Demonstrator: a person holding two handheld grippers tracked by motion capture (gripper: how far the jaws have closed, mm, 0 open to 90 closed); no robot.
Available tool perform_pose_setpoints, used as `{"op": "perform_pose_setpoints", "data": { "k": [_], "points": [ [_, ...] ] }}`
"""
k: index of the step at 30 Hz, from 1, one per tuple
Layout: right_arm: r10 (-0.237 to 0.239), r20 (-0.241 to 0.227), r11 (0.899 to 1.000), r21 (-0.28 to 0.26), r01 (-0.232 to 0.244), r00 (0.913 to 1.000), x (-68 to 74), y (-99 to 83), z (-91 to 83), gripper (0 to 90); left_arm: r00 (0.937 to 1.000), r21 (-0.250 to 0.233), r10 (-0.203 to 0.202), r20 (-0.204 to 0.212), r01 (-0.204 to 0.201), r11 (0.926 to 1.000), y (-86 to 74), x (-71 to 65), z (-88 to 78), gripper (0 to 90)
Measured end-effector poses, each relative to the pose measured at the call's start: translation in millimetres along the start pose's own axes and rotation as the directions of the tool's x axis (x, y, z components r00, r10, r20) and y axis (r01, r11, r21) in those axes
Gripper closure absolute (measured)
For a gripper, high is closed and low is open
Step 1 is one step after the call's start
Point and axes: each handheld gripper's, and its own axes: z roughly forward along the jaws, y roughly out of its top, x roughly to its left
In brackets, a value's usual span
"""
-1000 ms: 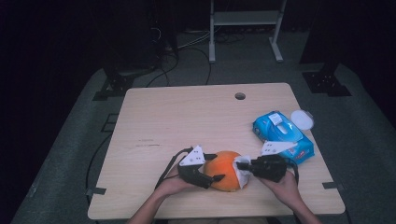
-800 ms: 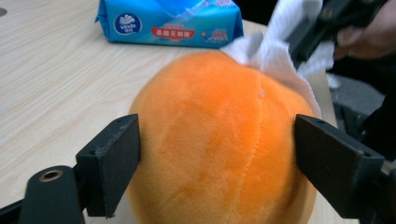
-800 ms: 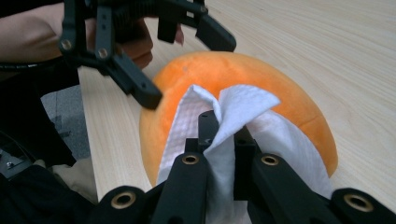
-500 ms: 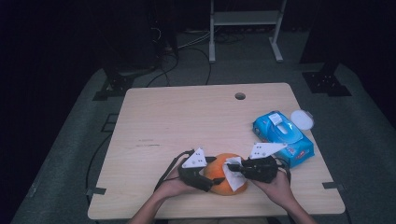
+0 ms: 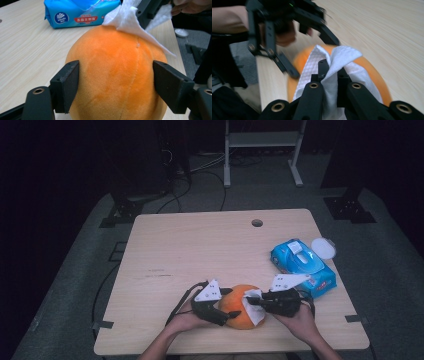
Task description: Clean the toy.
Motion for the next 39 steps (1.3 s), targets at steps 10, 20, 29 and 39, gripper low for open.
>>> {"op": "perform_pose_setpoints", "data": {
  "k": [10,20,29,39],
  "points": [
    [0.030,0.027,0.999,0.014,-0.030,0.9992,-16.0,-4.7,0.5,86.2,0.9992,-0.019,-0.039,0.004,0.039,0.9991,-2.7,5.3,-5.0,18.9],
    [0.005,0.059,1.000,0.015,-0.006,0.9983,-7.2,-5.2,-9.9,86.0,0.9986,0.009,-0.052,0.006,0.052,0.9986,0.5,6.8,-6.6,27.5],
    [-0.098,0.036,0.995,0.008,0.098,0.9945,8.5,19.8,0.8,86.0,0.9984,0.030,0.055,-0.010,-0.055,0.9980,7.1,-6.1,-6.1,29.7],
    [-0.079,0.030,0.997,0.008,0.079,0.9964,2.7,5.7,-7.3,86.0,0.9953,0.003,-0.090,0.037,0.090,0.9960,1.0,3.7,-0.8,22.7]
  ]
}}
